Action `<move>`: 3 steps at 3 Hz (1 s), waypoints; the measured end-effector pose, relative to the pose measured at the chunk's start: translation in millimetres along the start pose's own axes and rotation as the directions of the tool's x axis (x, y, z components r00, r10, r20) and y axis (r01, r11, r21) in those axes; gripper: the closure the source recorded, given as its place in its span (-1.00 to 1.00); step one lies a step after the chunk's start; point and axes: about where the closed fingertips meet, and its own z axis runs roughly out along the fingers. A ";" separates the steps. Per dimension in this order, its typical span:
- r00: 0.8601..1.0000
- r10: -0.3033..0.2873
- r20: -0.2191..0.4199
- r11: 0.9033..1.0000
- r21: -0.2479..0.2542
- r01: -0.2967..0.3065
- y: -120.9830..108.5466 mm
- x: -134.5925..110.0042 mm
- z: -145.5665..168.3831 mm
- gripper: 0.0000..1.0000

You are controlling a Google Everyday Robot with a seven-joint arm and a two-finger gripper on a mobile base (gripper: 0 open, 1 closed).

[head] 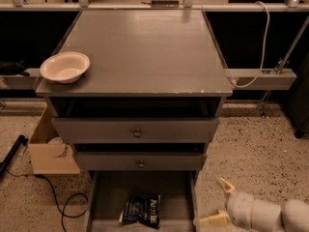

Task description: Pick blue chip bag from bottom drawer and place on counter

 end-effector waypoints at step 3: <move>0.987 -0.089 -0.133 0.996 0.010 0.091 31.6 67.6 -25.7 -1.00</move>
Offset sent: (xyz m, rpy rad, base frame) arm -0.0508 -0.0208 -0.0309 -0.1125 -0.0087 -0.0050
